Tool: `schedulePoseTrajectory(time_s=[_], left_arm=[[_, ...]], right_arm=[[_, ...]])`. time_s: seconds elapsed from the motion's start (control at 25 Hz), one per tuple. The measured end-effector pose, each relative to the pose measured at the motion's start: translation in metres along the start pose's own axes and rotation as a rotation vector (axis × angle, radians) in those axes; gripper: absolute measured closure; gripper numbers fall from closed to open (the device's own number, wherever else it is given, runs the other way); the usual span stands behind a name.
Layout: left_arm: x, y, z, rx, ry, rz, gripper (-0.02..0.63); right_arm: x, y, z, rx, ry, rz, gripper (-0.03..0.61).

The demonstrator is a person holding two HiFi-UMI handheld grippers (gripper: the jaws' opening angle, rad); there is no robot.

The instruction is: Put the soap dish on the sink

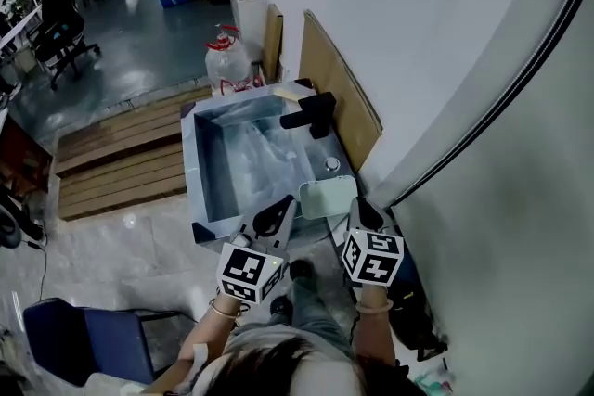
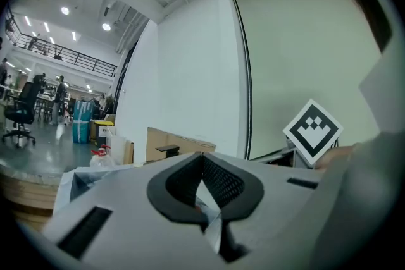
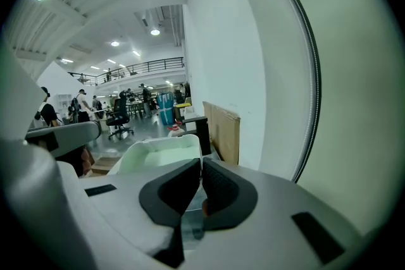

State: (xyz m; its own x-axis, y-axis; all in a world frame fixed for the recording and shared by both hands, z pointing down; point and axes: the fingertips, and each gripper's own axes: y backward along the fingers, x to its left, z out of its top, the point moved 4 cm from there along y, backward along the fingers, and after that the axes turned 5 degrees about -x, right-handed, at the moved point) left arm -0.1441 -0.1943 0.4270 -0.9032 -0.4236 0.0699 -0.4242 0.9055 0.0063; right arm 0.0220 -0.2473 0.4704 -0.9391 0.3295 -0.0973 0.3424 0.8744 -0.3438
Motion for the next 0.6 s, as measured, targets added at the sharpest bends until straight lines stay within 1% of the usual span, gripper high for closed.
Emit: schedulePoseTrajectory(time_s=[0.28,0.6], left_arm=[[0.012,-0.03,-0.004,0.013,0.001,0.016,0.604],[0.022,-0.068,-0.01,0.025,0.0,0.022,0.604]], right_arm=[[-0.011,-0.032,-0.007,0.043,0.037,0.03,0.548],[-0.029,-0.069,-0.012,0.079,0.048,0.048,0.548]])
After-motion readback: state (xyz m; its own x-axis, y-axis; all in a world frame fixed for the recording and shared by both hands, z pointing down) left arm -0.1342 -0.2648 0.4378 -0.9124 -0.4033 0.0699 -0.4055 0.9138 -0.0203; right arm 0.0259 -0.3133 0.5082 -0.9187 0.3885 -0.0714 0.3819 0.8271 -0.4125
